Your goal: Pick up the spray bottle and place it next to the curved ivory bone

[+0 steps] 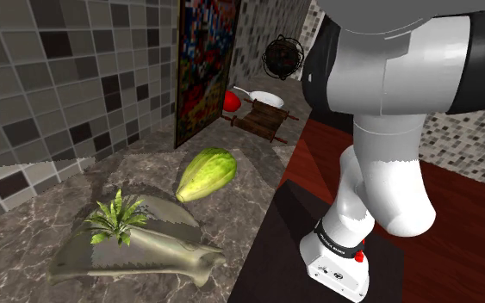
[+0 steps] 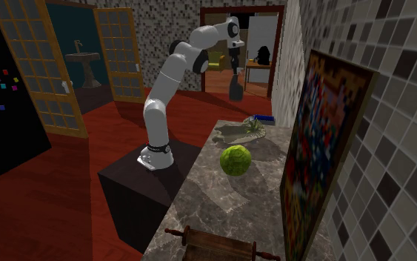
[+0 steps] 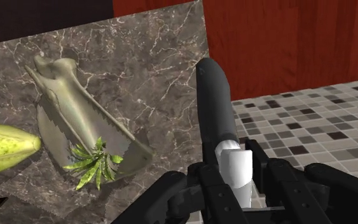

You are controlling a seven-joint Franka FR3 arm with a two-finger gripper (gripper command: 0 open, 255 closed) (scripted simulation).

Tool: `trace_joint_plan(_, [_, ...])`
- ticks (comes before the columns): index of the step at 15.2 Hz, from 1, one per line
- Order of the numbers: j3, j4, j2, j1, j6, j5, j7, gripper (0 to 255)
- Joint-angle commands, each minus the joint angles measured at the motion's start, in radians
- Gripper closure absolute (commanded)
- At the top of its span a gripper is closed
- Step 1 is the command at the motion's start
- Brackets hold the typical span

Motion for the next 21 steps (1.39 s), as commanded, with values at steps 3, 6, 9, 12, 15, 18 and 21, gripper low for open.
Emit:
trace_joint_plan(3, [0.007,-0.080,-0.013,-0.034,0.060,0.010,0.014,255])
trace_joint_plan(6, [0.011,-0.140,-0.023,-0.059,0.107,0.017,0.024,255])
trace_joint_plan(9, [0.014,-0.195,-0.030,-0.080,0.151,0.021,0.033,255])
trace_joint_plan(12, [0.016,-0.244,-0.034,-0.097,0.193,0.022,0.042,255])
trace_joint_plan(15, [0.016,-0.289,-0.035,-0.111,0.233,0.021,0.051,255])
trace_joint_plan(18, [0.014,-0.330,-0.033,-0.122,0.271,0.017,0.061,255])
trace_joint_plan(21, [0.011,-0.367,-0.030,-0.130,0.307,0.011,0.071,255])
